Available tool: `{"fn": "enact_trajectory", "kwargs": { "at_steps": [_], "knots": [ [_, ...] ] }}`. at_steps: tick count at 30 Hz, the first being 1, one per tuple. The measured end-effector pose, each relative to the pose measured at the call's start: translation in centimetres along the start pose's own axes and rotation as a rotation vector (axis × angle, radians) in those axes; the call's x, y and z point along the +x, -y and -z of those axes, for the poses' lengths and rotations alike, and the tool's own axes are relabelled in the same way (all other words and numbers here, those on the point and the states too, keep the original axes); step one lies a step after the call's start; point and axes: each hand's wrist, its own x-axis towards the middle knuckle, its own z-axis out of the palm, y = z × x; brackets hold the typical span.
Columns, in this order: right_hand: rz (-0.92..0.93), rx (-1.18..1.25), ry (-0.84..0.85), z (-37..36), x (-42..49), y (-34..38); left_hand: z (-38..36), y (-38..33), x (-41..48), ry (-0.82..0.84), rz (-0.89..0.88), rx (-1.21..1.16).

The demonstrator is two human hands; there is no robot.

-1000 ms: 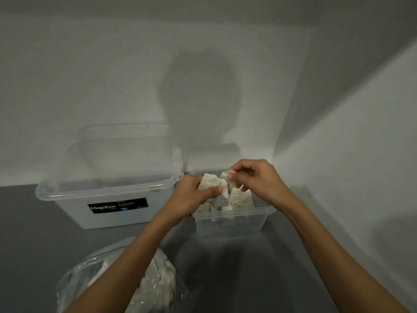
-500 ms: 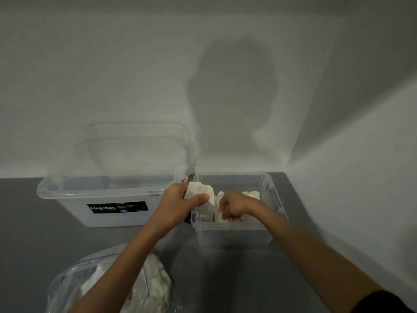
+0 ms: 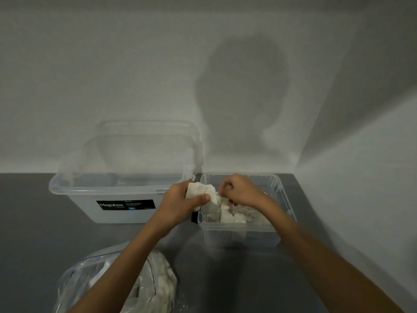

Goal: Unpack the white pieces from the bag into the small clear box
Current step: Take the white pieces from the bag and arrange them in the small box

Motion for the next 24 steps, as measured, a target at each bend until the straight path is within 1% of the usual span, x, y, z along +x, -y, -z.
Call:
{"fn": "enact_trajectory", "kwargs": {
  "at_steps": [2,4,7,9,11,14,18,21,24],
  "knots": [
    [0.052,0.22,-0.041,1.2,-1.4,1.8,-0.1,-0.3,0.2,0.011,-0.003,0.0],
    [0.07,0.386,0.006,2.0,-2.6,3.1,-0.3,-0.5,0.4,0.024,-0.008,-0.012],
    [0.121,0.443,0.088,2.7,-3.6,3.5,-0.7,-0.8,0.5,0.052,-0.016,-0.046],
    [0.139,0.459,0.08,2.9,-3.6,3.0,-0.8,-0.8,0.6,0.057,-0.013,-0.073],
    [0.105,0.492,0.036,3.1,-3.1,2.2,-0.8,-0.7,0.6,0.046,-0.003,-0.103],
    [0.02,0.416,0.014,3.0,-1.9,0.7,-0.4,-0.2,0.6,0.028,0.001,-0.101],
    [-0.057,0.168,0.126,0.9,-0.5,-0.7,-0.3,0.2,0.6,0.018,0.035,-0.119],
    [-0.123,0.113,0.212,-1.2,0.7,-1.2,-0.5,0.3,0.6,0.007,0.051,-0.125],
    [-0.179,0.072,0.272,-3.1,1.9,-1.5,-0.5,0.6,0.7,-0.007,0.044,-0.082]
  ]
}}
